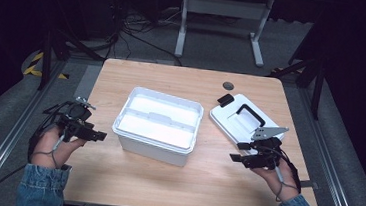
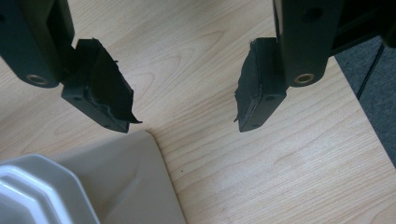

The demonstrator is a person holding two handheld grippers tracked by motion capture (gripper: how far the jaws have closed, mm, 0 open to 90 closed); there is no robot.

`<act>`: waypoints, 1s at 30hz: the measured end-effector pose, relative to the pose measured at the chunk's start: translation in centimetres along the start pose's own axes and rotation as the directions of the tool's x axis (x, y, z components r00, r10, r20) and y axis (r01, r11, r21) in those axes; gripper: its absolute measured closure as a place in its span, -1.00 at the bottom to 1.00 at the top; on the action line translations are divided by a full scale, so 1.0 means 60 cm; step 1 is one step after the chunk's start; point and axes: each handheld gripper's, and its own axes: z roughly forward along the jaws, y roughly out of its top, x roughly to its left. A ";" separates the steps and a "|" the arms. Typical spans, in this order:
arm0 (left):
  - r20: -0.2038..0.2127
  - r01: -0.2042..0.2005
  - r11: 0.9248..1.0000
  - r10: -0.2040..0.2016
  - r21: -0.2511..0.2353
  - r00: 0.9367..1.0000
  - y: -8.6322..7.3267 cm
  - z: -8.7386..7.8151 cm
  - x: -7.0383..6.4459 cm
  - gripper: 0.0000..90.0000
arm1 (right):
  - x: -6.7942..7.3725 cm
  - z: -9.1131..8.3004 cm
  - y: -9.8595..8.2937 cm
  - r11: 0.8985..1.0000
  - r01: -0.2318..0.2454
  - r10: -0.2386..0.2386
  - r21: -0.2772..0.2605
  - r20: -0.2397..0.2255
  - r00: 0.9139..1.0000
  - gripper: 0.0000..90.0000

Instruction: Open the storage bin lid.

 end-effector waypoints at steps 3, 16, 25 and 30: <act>-0.005 -0.005 1.000 0.005 -0.003 1.000 0.000 -0.001 0.001 -0.17 | 0.006 0.010 -0.006 1.000 0.007 -0.007 0.009 0.016 1.000 0.02; 0.005 -0.008 1.000 0.008 0.002 1.000 0.004 0.004 0.000 -0.17 | 0.032 0.055 -0.037 0.999 0.039 -0.041 0.033 0.051 0.998 0.02; 0.010 -0.016 1.000 0.016 0.000 1.000 0.008 0.006 -0.001 -0.16 | 0.041 0.075 -0.055 0.998 0.068 -0.068 -0.001 0.102 0.993 -0.01; 0.012 -0.022 1.000 0.022 -0.004 1.000 0.010 0.006 -0.002 -0.16 | 0.034 0.084 -0.063 0.996 0.084 -0.083 -0.008 0.112 0.990 -0.01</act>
